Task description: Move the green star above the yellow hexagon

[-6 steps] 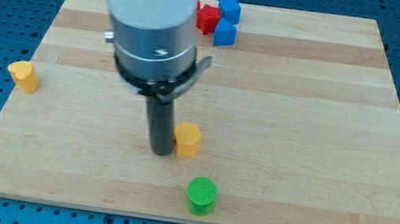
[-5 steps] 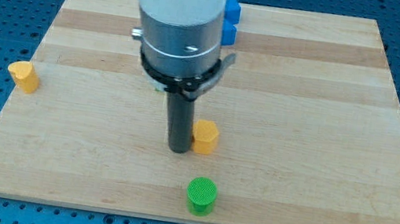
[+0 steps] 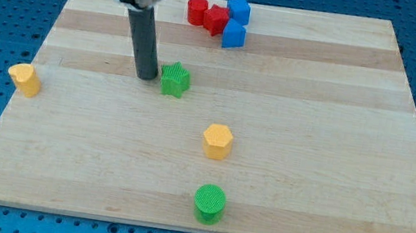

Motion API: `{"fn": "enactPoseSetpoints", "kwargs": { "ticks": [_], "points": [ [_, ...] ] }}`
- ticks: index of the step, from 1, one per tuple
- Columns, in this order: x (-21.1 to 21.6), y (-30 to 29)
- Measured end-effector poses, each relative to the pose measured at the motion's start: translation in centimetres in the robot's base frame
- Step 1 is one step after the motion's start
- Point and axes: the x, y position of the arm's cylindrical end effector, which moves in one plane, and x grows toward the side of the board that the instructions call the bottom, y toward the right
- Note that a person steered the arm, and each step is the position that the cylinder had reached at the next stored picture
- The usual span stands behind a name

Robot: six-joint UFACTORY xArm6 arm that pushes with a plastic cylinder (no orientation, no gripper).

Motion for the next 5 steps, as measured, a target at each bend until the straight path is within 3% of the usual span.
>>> {"fn": "enactPoseSetpoints", "kwargs": {
  "ticks": [1, 2, 3, 4, 5],
  "points": [
    [2.8, 5.0],
    [5.5, 6.3],
    [4.4, 2.8],
    [4.4, 7.8],
    [4.0, 7.2]
  ]
}}
